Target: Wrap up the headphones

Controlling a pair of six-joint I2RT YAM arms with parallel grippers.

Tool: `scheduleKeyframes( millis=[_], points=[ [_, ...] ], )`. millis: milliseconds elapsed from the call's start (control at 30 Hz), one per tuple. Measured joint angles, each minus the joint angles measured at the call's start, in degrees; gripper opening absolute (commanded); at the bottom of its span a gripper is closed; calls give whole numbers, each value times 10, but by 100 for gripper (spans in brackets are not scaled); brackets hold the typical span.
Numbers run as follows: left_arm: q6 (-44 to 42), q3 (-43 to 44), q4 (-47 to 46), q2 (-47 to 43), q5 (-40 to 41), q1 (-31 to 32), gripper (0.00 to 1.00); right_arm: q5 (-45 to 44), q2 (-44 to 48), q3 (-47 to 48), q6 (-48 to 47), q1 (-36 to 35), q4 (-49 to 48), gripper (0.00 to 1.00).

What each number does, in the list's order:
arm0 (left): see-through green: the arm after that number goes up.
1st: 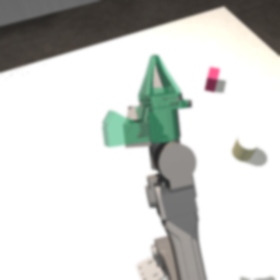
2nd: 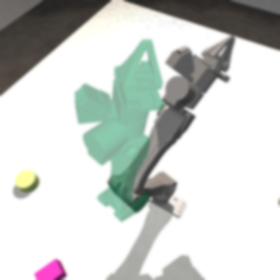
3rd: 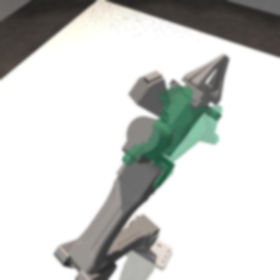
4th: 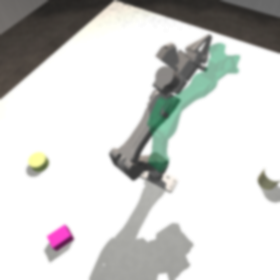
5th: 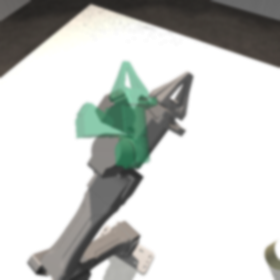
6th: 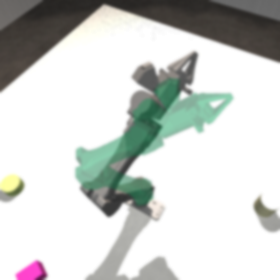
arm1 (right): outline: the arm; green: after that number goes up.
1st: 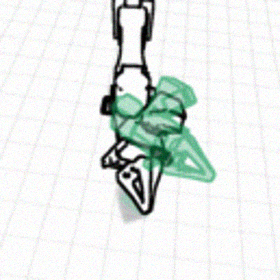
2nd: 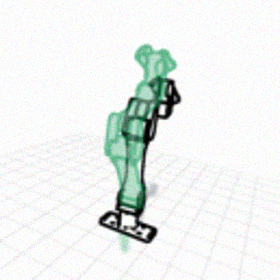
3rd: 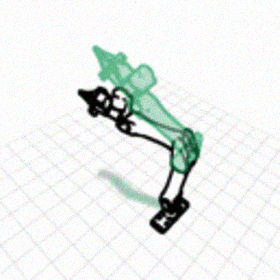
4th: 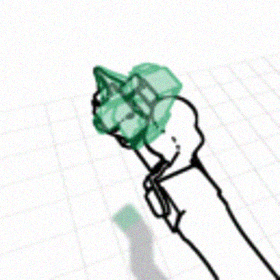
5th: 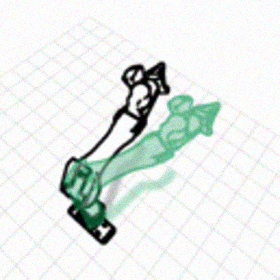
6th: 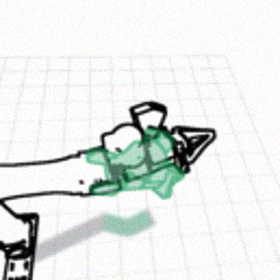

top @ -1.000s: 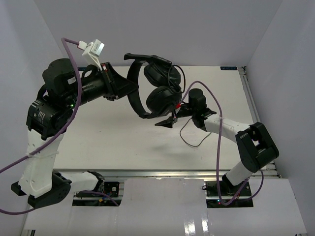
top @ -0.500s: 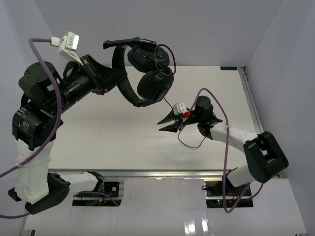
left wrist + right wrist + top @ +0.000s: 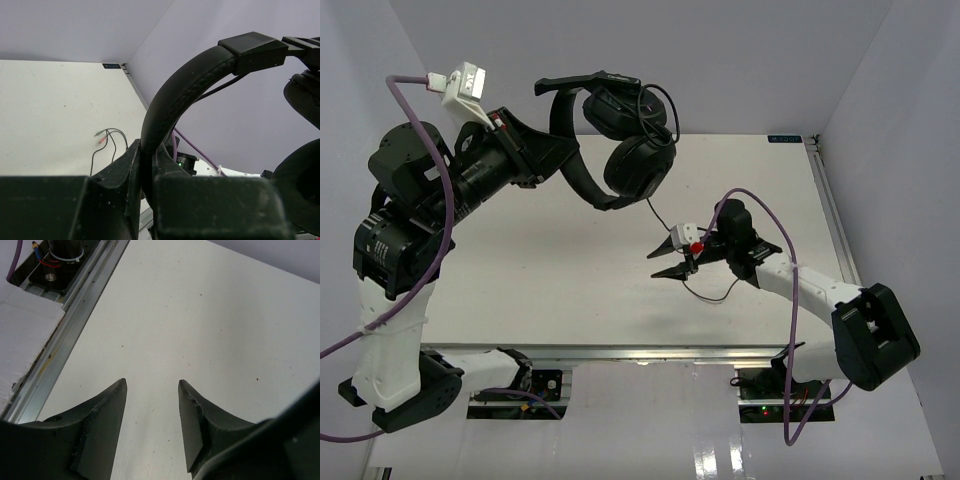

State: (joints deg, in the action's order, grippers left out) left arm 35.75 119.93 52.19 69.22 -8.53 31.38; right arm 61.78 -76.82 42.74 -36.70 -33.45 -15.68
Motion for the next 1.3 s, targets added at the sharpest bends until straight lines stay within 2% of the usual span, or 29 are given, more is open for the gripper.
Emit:
scheduleKeyframes(
  millis=[267,567,867,1033,1300],
  points=[
    [-4,-15,1,-11,-25,0,0,-15,-15,31,-10,0,25,67],
    [-11,-30,1,-16,-39,0,0,10,-68,99,1,31,27,57],
    [-19,-30,1,-16,-40,0,0,56,-83,103,7,49,27,55],
    [-21,-30,1,-16,-42,0,0,67,-88,103,7,58,27,63],
    [-21,-34,1,-17,-46,0,0,66,-90,105,5,74,27,71]
  ],
)
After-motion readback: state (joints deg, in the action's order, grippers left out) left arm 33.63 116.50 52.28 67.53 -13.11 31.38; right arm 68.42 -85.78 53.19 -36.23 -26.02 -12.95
